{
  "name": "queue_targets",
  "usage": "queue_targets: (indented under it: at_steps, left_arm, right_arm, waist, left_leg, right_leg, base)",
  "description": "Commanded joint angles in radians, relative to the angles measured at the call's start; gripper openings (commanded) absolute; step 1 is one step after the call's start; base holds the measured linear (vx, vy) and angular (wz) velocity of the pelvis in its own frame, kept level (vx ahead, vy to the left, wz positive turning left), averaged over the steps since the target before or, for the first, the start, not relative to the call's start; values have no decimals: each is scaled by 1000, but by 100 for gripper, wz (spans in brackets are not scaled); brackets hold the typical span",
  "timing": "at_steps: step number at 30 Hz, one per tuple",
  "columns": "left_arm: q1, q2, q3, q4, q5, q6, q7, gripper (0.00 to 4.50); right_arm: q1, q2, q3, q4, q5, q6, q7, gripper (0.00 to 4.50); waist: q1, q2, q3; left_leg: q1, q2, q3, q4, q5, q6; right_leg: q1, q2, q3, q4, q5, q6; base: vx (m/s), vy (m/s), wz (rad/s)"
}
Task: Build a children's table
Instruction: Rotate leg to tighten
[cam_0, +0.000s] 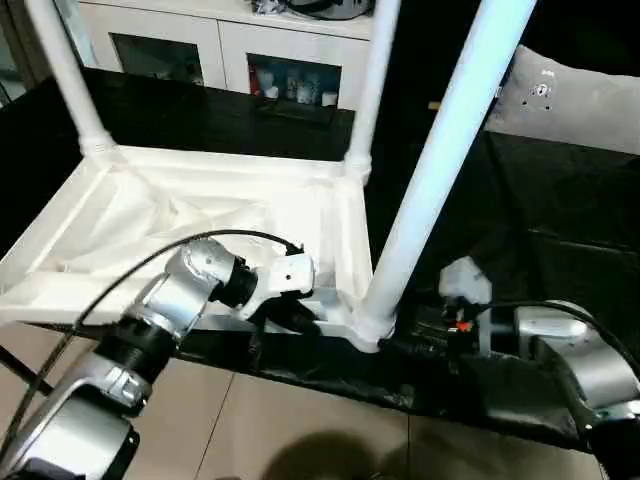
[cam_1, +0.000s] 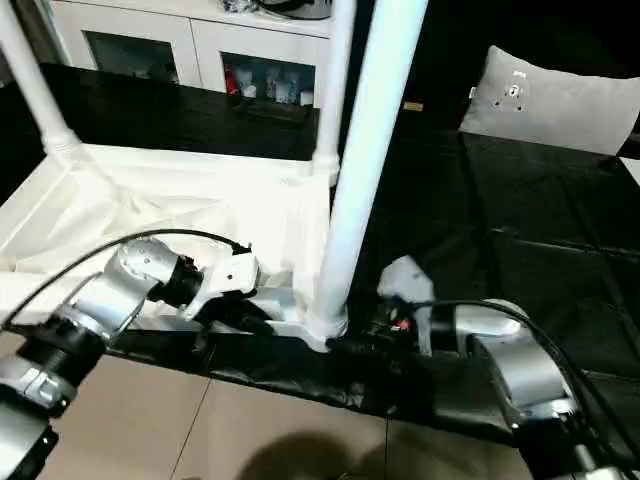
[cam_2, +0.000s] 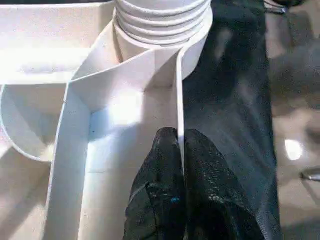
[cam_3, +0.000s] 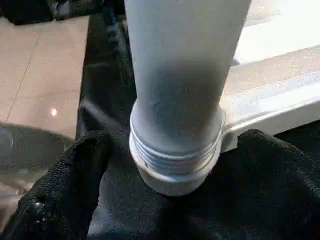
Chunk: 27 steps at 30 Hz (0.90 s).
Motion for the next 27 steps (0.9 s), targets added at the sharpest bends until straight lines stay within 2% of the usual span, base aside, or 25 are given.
queue_targets:
  at_steps: [1,4,11,15,16,17,23,24,25,27]
  left_arm:
    - [-25,2,-18,-1,-10,-34,-46,0]
    - [-29,1,-17,1,-14,-42,-58,0]
    - [-32,-3,-17,1,-18,-55,-69,0]
    - [-29,-3,-17,-3,-18,-56,-72,0]
    - [-28,-4,-16,-4,-17,-55,-72,0]
    - [-27,-4,-16,-6,-17,-54,-71,0]
    - [-15,2,-3,-33,-29,-35,-66,0]
    - [-13,2,-1,-35,-29,-32,-64,0]
    - [-10,3,0,-37,-30,-30,-63,0]
    - [0,2,6,-46,-35,-20,-59,0]
  right_arm:
    - [-26,-10,13,13,-4,-13,34,447]
    - [-42,3,19,24,9,-12,42,447]
    - [-57,43,26,51,10,-41,26,368]
    - [-63,58,30,70,1,-48,12,350]
    - [-63,61,31,74,2,-44,12,325]
    - [-64,63,30,77,3,-43,13,320]
    - [-57,70,21,58,31,-19,25,281]
    - [-53,72,19,54,37,-15,26,273]
    - [-51,74,17,50,41,-11,24,270]
    - [-39,82,8,36,60,9,16,270]
  waist:
    - [-1,-3,-68]
    - [-1,-5,-68]
    - [2,-6,-67]
    - [2,-6,-65]
    - [3,-10,-65]
    - [3,-13,-63]
    - [-1,-17,-57]
    - [0,-17,-58]
    - [0,-10,-57]
    - [-1,-12,-58]
  left_leg:
    - [-14,9,15,-64,-91,75]
    - [-13,10,16,-64,-88,79]
    - [-13,10,17,-64,-79,77]
    - [-13,9,17,-66,-85,71]
    - [-12,10,17,-65,-83,72]
    - [-13,10,17,-66,-80,74]
    - [-13,11,17,-68,-97,72]
    - [-12,11,17,-68,-94,72]
    - [-12,11,17,-68,-92,71]
    - [-12,11,16,-69,-90,71]
  right_leg:
    - [73,-58,37,-62,-166,-231]
    - [71,-57,37,-62,-159,-236]
    - [71,-57,37,-59,-143,-239]
    - [70,-58,37,-62,-167,-234]
    - [70,-57,37,-61,-168,-231]
    - [69,-58,37,-60,-174,-227]
    - [66,-58,38,-65,-210,-213]
    - [66,-58,38,-65,-207,-213]
    - [65,-58,38,-65,-195,-217]
    - [67,-57,38,-62,-180,-222]
  base:
    - [0,0,0]
    - [0,0,0]
    - [0,0,0]
    - [0,0,0]
    - [0,0,0]
    - [0,0,0]
    - [0,0,0]
    - [0,0,0]
    - [0,0,0]
    - [0,0,0]
